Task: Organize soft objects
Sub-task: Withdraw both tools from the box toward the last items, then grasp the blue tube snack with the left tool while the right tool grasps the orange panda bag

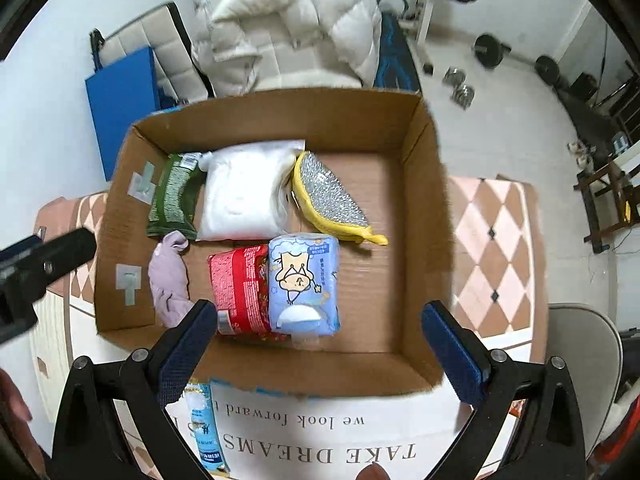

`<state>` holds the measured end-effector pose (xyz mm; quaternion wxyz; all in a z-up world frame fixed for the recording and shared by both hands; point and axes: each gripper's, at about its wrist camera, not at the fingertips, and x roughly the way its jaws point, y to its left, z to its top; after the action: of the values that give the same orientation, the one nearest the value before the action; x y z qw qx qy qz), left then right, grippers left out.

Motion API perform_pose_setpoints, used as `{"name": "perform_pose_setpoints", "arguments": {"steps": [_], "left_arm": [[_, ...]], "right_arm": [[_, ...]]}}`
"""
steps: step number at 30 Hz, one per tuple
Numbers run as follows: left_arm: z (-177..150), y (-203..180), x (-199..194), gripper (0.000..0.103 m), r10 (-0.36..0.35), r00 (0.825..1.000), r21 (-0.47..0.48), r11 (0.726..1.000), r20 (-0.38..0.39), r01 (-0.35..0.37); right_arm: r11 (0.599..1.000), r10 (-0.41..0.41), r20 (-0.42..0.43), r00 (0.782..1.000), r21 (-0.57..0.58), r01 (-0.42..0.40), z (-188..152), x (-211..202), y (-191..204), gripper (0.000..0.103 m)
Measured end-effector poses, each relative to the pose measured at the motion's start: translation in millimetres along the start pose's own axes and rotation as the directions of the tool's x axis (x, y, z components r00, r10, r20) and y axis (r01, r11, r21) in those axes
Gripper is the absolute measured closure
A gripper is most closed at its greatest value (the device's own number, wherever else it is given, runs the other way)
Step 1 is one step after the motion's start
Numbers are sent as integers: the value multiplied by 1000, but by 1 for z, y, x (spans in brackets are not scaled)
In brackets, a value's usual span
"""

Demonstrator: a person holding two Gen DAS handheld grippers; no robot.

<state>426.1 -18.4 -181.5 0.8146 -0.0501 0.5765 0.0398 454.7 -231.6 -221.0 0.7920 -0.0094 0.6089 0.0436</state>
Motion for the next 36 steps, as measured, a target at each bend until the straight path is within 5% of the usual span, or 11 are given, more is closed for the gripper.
{"name": "perform_pose_setpoints", "arguments": {"steps": [14, 24, 27, 32, 36], "left_arm": [[-77, 3, -95, 3, 42, 980, 17, 999, 194, -46], [-103, 2, -120, 3, 26, 977, -10, 1000, 210, -24], [-115, 5, -103, 3, 66, 983, -63, 996, 174, -56], [-148, 14, -27, 3, 39, 998, -128, 991, -46, -45], [-178, 14, 47, 4, -9, 970, -148, 989, -242, -28]], "right_arm": [[1000, -13, 169, 986, 0, 13, -77, -100, -4, 0], [999, 42, 213, 976, 22, -48, -106, -142, -15, 0], [994, 56, 201, 978, 79, -73, -114, -139, -35, 0], [973, 29, 112, 993, 224, -54, -133, -104, -99, 0], [938, -7, -2, 1000, 346, 7, -152, -57, -161, 0]]}}
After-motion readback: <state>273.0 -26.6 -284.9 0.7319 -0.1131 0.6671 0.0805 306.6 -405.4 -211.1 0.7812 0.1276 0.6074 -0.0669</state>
